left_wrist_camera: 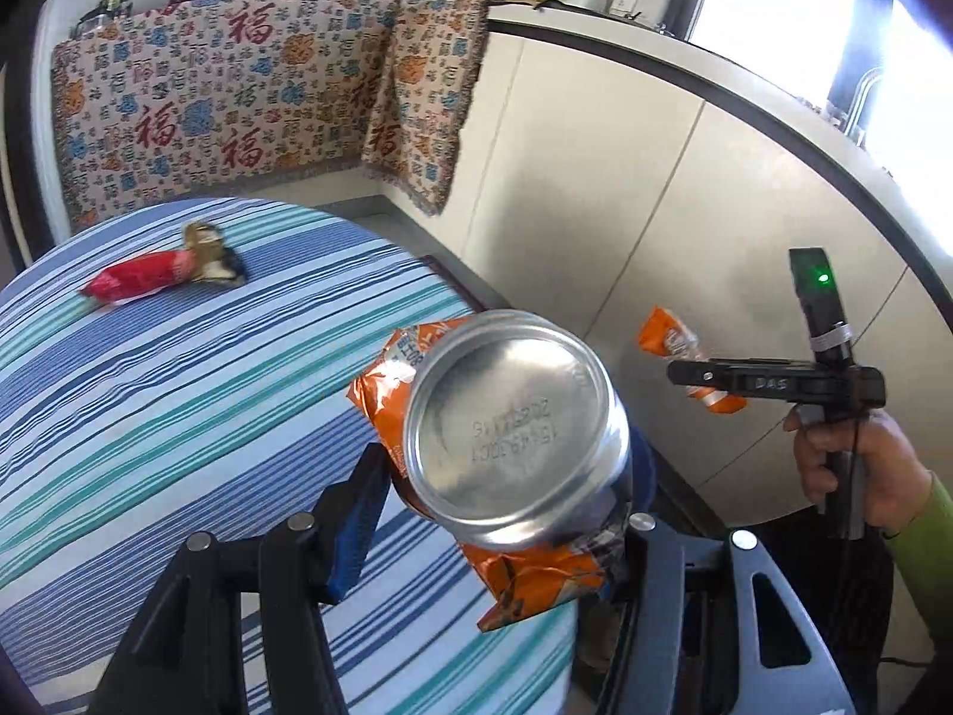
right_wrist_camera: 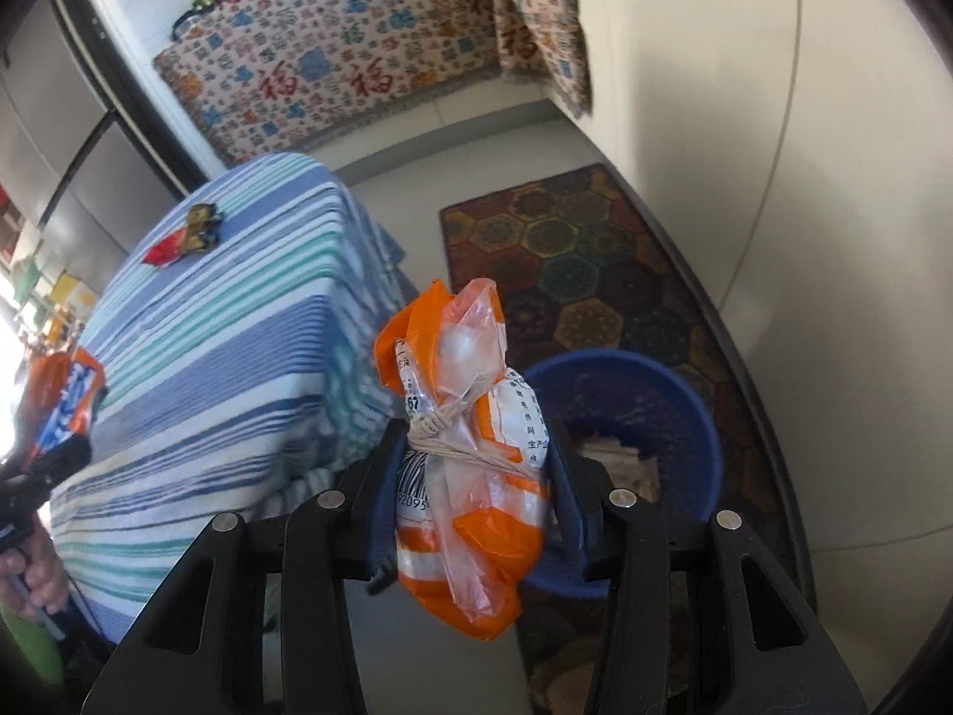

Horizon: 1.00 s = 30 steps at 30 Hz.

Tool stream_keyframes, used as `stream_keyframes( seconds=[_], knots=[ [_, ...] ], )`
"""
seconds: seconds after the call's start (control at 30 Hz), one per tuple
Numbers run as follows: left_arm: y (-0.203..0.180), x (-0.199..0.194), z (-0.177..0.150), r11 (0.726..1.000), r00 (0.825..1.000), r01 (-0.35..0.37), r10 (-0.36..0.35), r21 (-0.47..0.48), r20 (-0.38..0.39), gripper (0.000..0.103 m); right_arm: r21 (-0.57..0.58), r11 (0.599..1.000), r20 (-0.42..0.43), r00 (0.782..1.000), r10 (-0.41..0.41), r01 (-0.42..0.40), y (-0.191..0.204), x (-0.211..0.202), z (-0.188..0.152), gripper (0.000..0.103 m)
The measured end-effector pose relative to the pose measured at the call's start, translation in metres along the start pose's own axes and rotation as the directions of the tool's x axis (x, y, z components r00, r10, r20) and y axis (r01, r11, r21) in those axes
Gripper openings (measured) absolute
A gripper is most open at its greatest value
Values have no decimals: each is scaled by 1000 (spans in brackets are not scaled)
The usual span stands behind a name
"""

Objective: Collect trash
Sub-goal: 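Carry the can, chip bag and orange wrapper over the blue wastebasket with both tools, then open both tools to drop the items into the wastebasket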

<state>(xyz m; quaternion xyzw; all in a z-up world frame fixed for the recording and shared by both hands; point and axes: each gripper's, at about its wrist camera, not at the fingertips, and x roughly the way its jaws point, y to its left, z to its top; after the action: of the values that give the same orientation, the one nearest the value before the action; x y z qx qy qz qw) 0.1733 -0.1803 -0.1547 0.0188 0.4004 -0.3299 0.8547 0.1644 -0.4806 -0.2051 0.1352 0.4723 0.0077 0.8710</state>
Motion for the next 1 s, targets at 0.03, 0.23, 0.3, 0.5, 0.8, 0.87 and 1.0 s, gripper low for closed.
stream_keyframes(
  seconds=[0.03,0.23,0.3,0.5,0.8,0.87,1.0],
  knots=[
    [-12,8,6,1000,1000,19,-19,7,-7,58,5,1000,-6,1000,-10,10,-9,1,1,46],
    [-74,77,32,994,991,103,-101,18,-85,58,58,996,-21,997,-69,70,-61,20,0,46],
    [-87,100,35,994,989,105,-102,22,-109,58,83,994,-23,997,-72,73,-74,26,-3,46],
    [-116,165,40,994,979,108,-103,17,-173,58,113,992,-22,999,-48,50,-92,30,-3,46],
    [-118,215,34,996,969,83,-77,18,-236,58,152,988,-35,999,-14,19,-101,35,-1,46],
    [-120,220,31,996,967,81,-73,26,-242,58,168,986,-33,999,-5,11,-103,35,-1,49],
    [-127,240,32,993,957,111,-98,31,-274,59,186,983,-15,1000,3,0,-104,34,1,60]
  ],
)
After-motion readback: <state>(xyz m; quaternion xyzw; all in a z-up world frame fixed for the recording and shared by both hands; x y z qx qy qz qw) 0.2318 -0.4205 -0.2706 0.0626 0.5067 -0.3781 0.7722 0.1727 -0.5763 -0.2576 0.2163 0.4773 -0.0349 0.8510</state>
